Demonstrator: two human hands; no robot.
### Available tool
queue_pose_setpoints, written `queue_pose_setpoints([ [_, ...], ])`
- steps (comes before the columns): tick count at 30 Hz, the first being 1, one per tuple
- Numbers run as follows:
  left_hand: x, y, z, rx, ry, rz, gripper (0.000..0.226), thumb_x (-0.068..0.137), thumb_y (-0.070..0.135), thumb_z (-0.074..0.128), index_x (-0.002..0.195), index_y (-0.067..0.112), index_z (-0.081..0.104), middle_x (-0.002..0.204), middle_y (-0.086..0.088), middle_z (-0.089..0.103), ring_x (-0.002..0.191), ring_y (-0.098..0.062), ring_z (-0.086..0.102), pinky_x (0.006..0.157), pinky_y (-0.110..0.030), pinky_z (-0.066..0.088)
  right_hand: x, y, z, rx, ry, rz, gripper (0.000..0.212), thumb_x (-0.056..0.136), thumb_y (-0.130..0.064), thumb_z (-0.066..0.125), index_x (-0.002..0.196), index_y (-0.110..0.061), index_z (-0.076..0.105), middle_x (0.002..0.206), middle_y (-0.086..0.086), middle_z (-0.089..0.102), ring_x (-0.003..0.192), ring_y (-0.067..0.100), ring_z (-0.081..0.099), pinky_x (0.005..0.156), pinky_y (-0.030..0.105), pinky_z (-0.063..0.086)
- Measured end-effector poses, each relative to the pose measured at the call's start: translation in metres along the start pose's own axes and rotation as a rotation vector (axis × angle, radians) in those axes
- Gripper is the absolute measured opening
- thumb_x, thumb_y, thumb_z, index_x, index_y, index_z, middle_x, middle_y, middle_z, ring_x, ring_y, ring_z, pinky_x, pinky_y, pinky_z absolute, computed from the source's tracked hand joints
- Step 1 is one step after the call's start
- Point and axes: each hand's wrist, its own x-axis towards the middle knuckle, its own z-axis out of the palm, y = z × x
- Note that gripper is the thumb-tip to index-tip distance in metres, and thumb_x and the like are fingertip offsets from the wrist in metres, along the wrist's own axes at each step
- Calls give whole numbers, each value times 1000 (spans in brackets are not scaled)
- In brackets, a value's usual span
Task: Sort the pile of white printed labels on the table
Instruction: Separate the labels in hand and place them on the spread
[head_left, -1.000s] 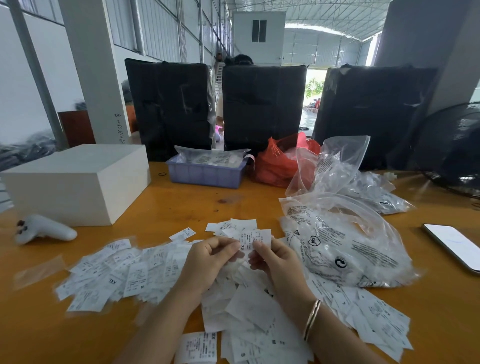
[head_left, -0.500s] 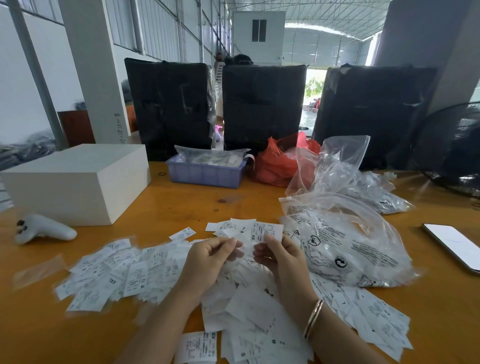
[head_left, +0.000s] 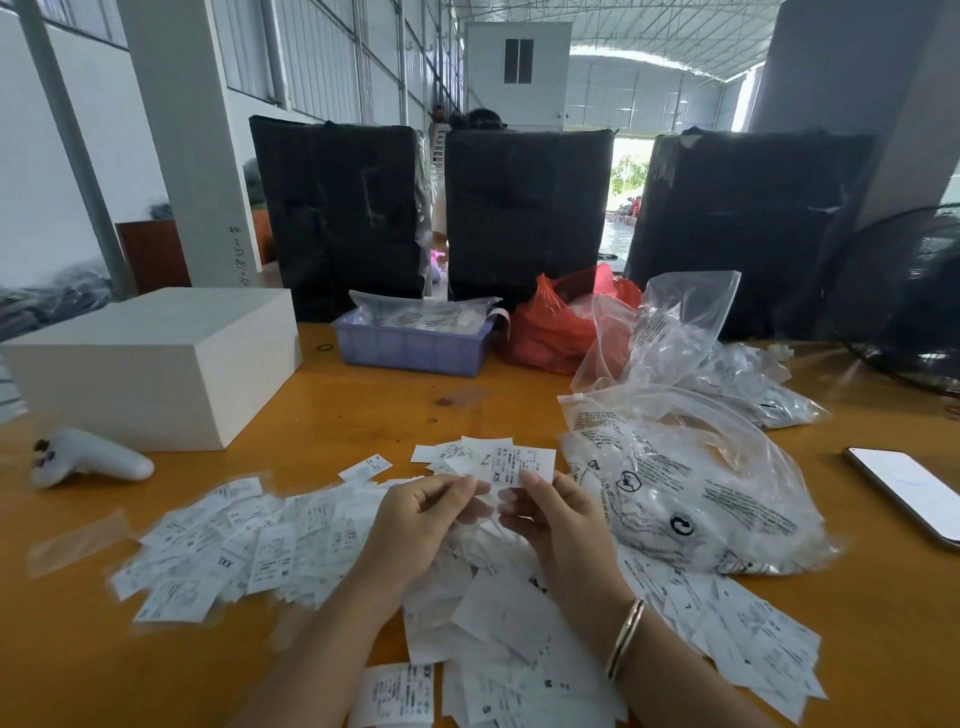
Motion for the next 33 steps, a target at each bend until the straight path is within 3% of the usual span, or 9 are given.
queue_pose_setpoints([
  [10,3,-2,-1,30,71,-9,13,92,26,59,88,27,72,78,9,75,77,-2,68,63,-10,51,1,-1,-1,-9,47,28,15,89,-9,59,76,-7,64,70,14,65,61,22,62,58,27,53],
  [15,3,-3,-2,31,74,-8,12,91,27,60,88,27,72,79,9,75,79,-5,69,66,-14,53,3,-3,-3,26,136,39,12,90,-6,58,79,-2,61,67,16,65,58,23,62,55,29,53],
  [27,3,-2,-1,54,73,23,9,89,25,63,86,28,71,77,11,74,75,-2,68,63,-9,50,-2,-4,2,-79,43,106,18,88,-3,56,72,-4,63,63,16,64,54,22,61,51,27,52],
  [30,3,-3,-1,52,76,22,10,88,22,65,84,29,71,76,10,74,77,-4,69,64,-10,50,-3,-3,2,-86,16,69,28,89,-4,56,66,-12,69,64,15,64,57,22,60,53,27,52],
  [33,3,-3,-1,37,70,14,10,87,18,67,85,28,71,78,10,75,79,-5,70,65,-11,51,-1,-5,0,-20,61,22,23,90,-9,57,69,-11,64,67,14,63,59,23,60,56,29,52],
])
